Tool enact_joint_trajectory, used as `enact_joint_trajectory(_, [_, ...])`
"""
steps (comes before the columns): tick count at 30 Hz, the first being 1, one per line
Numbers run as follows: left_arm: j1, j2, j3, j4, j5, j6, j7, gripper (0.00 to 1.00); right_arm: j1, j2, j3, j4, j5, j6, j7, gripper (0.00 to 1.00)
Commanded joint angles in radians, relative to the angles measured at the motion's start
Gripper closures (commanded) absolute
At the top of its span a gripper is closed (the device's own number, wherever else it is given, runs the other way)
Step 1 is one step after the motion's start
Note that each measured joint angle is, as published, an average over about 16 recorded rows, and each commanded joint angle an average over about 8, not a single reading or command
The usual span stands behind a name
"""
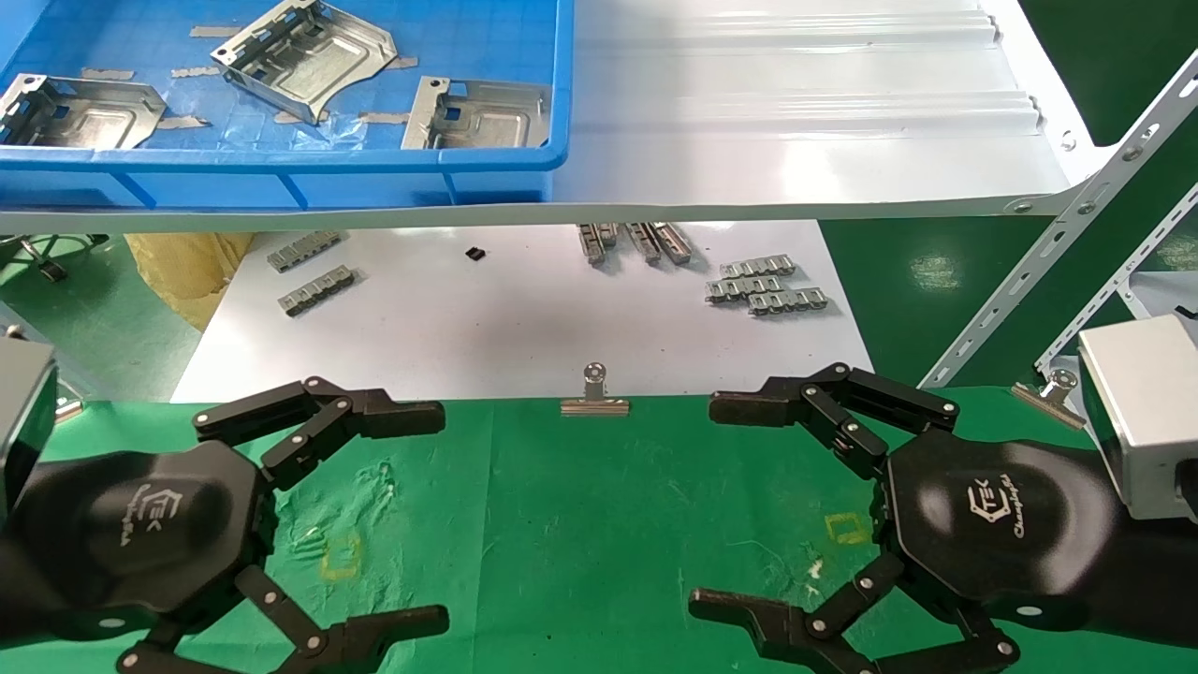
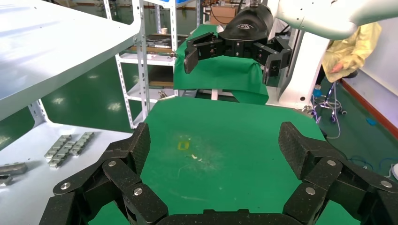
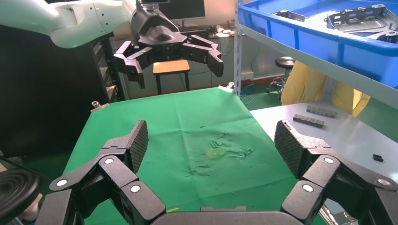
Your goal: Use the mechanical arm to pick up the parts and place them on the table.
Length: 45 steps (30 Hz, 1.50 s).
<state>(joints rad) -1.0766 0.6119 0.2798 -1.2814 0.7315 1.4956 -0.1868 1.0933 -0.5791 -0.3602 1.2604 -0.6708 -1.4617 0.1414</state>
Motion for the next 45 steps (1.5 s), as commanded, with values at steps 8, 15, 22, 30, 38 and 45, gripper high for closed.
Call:
enact_joint_trajectory(8, [0.0, 0.0, 0.0, 0.0, 0.0, 0.0, 0.0, 0.0, 0.0, 0.0, 0.0, 0.0, 0.0, 0.0, 0.0, 0.0])
enact_joint_trajectory(15, [0.0, 0.0, 0.0, 0.0, 0.0, 0.0, 0.0, 0.0, 0.0, 0.0, 0.0, 0.0, 0.0, 0.0, 0.0, 0.0])
enact_joint_trajectory(22, [0.0, 0.0, 0.0, 0.0, 0.0, 0.0, 0.0, 0.0, 0.0, 0.0, 0.0, 0.0, 0.0, 0.0, 0.0, 0.0])
enact_joint_trajectory(30, [0.0, 0.0, 0.0, 0.0, 0.0, 0.0, 0.0, 0.0, 0.0, 0.0, 0.0, 0.0, 0.0, 0.0, 0.0, 0.0])
enact_joint_trajectory(38, [0.0, 0.0, 0.0, 0.0, 0.0, 0.0, 0.0, 0.0, 0.0, 0.0, 0.0, 0.0, 0.0, 0.0, 0.0, 0.0])
enact_joint_trajectory(45, [0.0, 0.0, 0.0, 0.0, 0.0, 0.0, 0.0, 0.0, 0.0, 0.0, 0.0, 0.0, 0.0, 0.0, 0.0, 0.22])
